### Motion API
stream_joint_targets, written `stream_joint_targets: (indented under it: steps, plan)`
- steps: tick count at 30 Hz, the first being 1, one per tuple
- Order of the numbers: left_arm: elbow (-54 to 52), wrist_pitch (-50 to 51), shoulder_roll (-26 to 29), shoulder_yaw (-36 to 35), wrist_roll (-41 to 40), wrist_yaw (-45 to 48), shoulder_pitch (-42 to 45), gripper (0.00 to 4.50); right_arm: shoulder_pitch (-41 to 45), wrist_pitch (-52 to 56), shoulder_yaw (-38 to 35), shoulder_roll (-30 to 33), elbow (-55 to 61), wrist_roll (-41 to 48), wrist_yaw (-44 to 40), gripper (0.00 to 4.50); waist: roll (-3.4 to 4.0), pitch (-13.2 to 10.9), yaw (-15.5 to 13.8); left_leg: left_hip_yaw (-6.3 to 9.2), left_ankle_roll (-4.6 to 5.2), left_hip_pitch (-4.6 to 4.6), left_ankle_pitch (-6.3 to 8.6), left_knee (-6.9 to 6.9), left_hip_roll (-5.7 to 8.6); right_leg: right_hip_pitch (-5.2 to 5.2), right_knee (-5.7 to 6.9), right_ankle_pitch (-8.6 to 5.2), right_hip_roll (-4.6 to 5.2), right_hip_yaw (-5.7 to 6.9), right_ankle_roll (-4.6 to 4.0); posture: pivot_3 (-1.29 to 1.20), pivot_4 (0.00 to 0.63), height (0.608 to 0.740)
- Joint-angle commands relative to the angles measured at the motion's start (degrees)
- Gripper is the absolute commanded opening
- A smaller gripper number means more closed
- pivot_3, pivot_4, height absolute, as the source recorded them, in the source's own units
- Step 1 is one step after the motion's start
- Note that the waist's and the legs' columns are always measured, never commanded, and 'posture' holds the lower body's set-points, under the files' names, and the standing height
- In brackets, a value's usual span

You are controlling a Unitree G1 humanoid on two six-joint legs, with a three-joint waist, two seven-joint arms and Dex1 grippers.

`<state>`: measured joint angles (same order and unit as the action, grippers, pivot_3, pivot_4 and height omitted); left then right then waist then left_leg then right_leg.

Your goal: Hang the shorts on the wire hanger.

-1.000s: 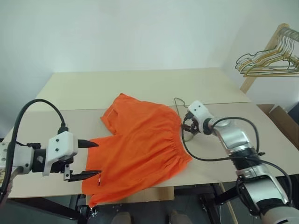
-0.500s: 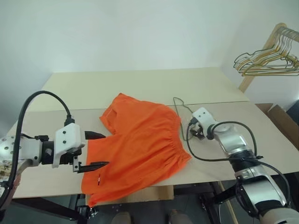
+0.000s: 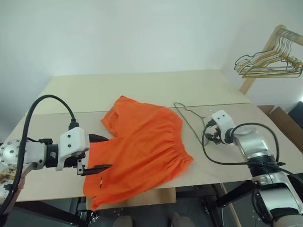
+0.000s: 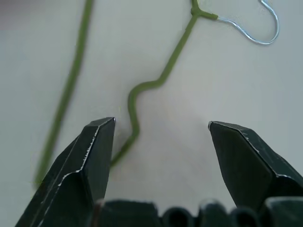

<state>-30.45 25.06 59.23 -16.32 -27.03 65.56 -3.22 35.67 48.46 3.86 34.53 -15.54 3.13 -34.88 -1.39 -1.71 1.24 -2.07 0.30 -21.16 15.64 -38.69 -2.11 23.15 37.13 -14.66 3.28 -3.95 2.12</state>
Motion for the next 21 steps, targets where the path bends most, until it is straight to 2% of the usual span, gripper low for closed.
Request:
stream_joint_targets:
  steps: [1,4,11,16,21]
  plan:
    - [0.3,-0.9,0.1,-0.3,0.3,-0.6,1.1,4.48,2.8,4.3,-2.2,-1.2,5.2,4.7,-2.9,3.68,0.00,0.0,0.1,0.02,0.00,0.01,0.00,0.00,-0.02,-0.01,0.00,0.00,-0.02,0.01,0.00,0.07,0.000,0.740]
    - [0.4,-1.1,0.2,0.0,0.4,-0.6,1.3,4.48,2.9,5.8,-0.9,-2.5,5.0,6.2,-4.5,3.68,0.00,0.0,-0.3,0.03,0.00,0.02,0.00,0.00,-0.02,-0.04,-0.01,0.00,-0.02,0.03,0.00,0.07,0.000,0.740]
    - [-0.7,-0.6,0.4,-0.6,-0.3,-1.0,1.5,4.48,4.0,2.6,3.7,-5.1,-4.9,4.1,-4.7,3.68,0.00,0.0,-0.8,-0.01,0.00,-0.02,0.00,0.00,0.05,-0.02,-0.03,0.00,0.06,0.04,0.00,0.10,0.000,0.740]
    - [-3.2,2.4,-2.9,-3.2,-8.2,-2.2,2.8,4.48,4.8,-1.3,3.3,-6.1,-9.4,2.7,-1.7,3.68,-0.01,0.0,-0.7,0.00,0.00,-0.01,0.00,-0.01,0.04,-0.03,-0.02,0.00,0.05,0.04,0.01,0.11,0.000,0.740]
    - [-5.2,2.9,-4.0,-2.6,-11.8,-1.5,1.6,4.48,4.1,-2.9,2.7,-5.3,-6.3,2.6,-1.5,3.68,0.00,0.0,-0.6,0.02,0.00,-0.02,0.00,0.00,0.04,-0.01,-0.01,0.00,0.04,0.03,0.01,0.10,0.000,0.740]
